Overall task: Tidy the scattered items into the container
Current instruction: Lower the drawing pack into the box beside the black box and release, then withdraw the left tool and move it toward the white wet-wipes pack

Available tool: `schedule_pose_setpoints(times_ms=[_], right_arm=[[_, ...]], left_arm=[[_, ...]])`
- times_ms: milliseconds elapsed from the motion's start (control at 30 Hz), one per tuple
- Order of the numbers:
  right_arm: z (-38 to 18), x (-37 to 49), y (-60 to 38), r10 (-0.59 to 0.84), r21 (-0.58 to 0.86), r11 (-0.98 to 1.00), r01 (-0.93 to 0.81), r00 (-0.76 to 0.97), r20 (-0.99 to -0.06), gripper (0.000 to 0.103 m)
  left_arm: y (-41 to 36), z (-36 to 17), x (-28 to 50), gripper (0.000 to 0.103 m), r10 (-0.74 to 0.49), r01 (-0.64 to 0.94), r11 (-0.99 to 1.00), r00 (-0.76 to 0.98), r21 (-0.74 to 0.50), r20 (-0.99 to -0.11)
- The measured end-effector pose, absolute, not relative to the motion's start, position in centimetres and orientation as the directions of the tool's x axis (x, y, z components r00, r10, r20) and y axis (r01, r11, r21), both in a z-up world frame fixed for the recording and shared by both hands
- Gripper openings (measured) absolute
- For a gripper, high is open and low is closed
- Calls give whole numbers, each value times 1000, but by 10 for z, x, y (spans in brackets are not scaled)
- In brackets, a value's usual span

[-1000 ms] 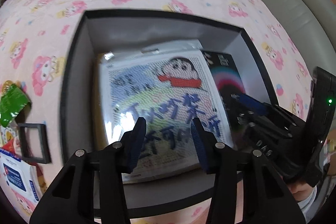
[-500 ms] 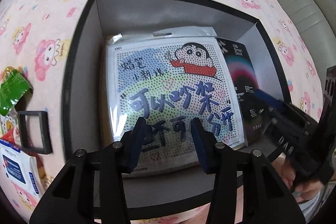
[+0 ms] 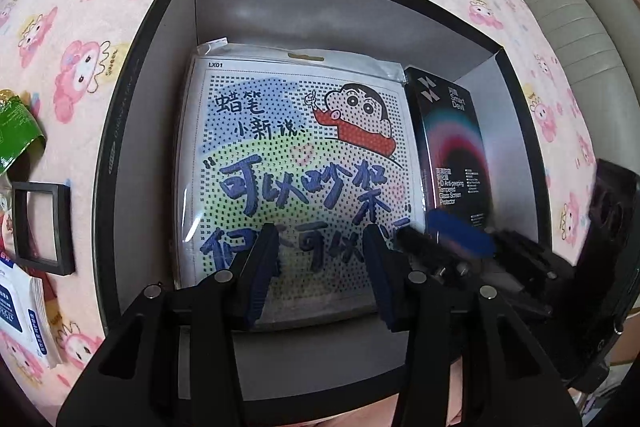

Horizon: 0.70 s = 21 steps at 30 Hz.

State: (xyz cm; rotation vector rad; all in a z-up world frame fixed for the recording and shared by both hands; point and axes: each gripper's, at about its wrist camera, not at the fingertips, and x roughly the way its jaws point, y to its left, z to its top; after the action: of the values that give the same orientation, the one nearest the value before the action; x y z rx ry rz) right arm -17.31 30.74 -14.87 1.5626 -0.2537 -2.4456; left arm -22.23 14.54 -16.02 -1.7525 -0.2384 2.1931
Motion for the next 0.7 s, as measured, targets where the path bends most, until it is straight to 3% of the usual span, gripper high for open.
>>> schedule_pose_setpoints(times_ms=[167,300,500,700], right_arm=[[-143,-165,312,-163,159,-986,46,-446,-880,38],[-140,-166,312,-158,158,-987,37,-440,-884,39],[-128,-148,306,-163,171,-985,27,-476,-864,47],[-115,-118,287,-135,144,-989,24,-515,-846,47]], left_arm=[[147,-169,-219,44,299,-156,-949,-169,-274,-939],[144,-167,-216,44,325,-150,-942,-188,-300,-927],[135,-134,-185,45,347,-183,-936,-342,-300,-873],[125,-108,-154,45,319,-210,-945,-427,-250,-846]])
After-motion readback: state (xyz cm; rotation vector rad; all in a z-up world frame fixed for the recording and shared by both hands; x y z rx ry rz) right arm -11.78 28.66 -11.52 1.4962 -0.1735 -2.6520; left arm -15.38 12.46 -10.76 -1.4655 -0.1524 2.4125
